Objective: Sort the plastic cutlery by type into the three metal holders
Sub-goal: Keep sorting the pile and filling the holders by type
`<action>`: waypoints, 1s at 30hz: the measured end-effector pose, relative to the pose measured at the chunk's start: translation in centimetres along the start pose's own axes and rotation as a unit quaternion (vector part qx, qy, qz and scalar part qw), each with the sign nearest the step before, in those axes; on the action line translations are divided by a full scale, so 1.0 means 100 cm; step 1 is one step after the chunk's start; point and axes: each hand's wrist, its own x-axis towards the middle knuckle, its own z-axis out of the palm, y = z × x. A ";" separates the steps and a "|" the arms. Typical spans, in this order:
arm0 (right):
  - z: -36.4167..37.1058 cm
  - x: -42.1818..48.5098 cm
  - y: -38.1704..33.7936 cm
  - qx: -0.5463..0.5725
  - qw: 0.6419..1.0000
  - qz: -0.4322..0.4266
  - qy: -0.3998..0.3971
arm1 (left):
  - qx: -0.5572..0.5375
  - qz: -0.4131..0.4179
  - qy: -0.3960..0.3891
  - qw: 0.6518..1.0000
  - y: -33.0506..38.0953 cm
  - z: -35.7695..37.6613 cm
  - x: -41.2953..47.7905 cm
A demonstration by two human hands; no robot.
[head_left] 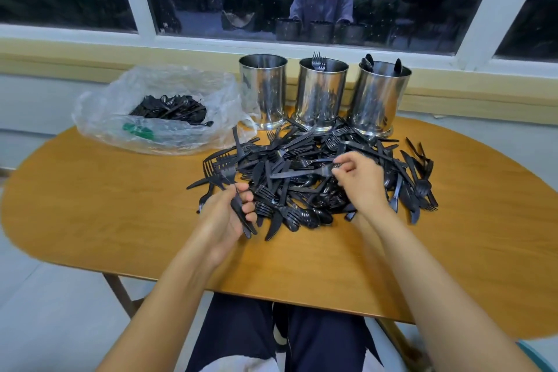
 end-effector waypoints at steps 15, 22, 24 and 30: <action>0.000 -0.023 -0.067 0.170 0.960 -0.166 -0.148 | 0.268 -0.024 -0.154 0.951 -0.011 0.024 -0.015; 0.008 -0.031 -0.061 0.189 0.961 -0.082 -0.183 | 0.253 -0.041 -0.186 0.948 -0.015 0.022 -0.019; 0.008 -0.034 -0.063 0.199 0.961 -0.100 -0.164 | 0.224 -0.064 -0.210 0.950 -0.014 0.023 -0.021; 0.011 -0.034 -0.061 0.211 0.944 -0.084 -0.240 | 0.240 -0.095 -0.263 0.929 -0.006 0.023 -0.025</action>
